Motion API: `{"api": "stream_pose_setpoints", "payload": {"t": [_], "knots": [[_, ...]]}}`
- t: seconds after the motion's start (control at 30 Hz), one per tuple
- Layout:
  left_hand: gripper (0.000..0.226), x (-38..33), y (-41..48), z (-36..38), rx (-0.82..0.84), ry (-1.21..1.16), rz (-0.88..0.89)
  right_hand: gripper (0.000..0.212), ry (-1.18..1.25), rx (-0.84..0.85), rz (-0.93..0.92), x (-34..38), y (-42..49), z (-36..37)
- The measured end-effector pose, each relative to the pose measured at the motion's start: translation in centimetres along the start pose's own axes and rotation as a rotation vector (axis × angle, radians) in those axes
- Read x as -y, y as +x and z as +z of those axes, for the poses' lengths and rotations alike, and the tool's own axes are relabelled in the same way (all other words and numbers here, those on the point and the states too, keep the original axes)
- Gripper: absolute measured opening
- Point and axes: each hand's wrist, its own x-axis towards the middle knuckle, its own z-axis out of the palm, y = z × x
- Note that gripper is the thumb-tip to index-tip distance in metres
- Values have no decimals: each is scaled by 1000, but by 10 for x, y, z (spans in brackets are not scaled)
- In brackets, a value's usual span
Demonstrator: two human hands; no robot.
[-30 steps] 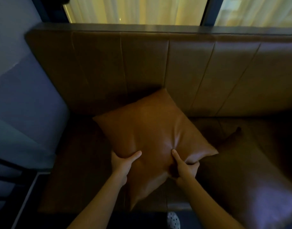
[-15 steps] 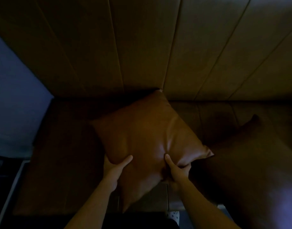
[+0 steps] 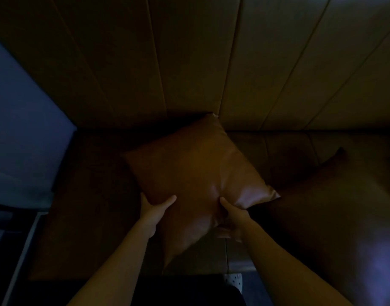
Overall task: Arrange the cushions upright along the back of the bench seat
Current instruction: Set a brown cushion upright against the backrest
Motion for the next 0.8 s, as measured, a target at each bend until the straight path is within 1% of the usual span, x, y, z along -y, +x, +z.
{"api": "stream_pose_setpoints", "payload": {"t": [0.1,0.17,0.2,0.3,0.37,0.5,0.6,0.7,0.8], "knots": [[106,-11,-17,0,-50,12,-5,60,-34,-35,-41,2,-14,-4],[97,-19,-28,1,-51,38,10,42,-38,-43,-73,3,-27,-9],[93,-24,-35,1,-43,53,21,41,-33,-45,-88,4,-34,-12],[84,-36,-59,8,-4,71,49,50,-4,-39,-145,7,-58,-20],[80,-43,-77,16,6,89,70,48,16,-35,-173,13,-80,-30],[70,-52,-112,44,79,177,72,45,54,-55,-221,31,-118,-61],[66,-56,-138,78,139,228,76,46,47,-84,-257,45,-136,-98],[63,-56,-163,123,146,268,62,46,37,-112,-267,57,-142,-149],[67,-45,-184,176,217,332,25,43,38,-137,-254,62,-140,-207]]}}
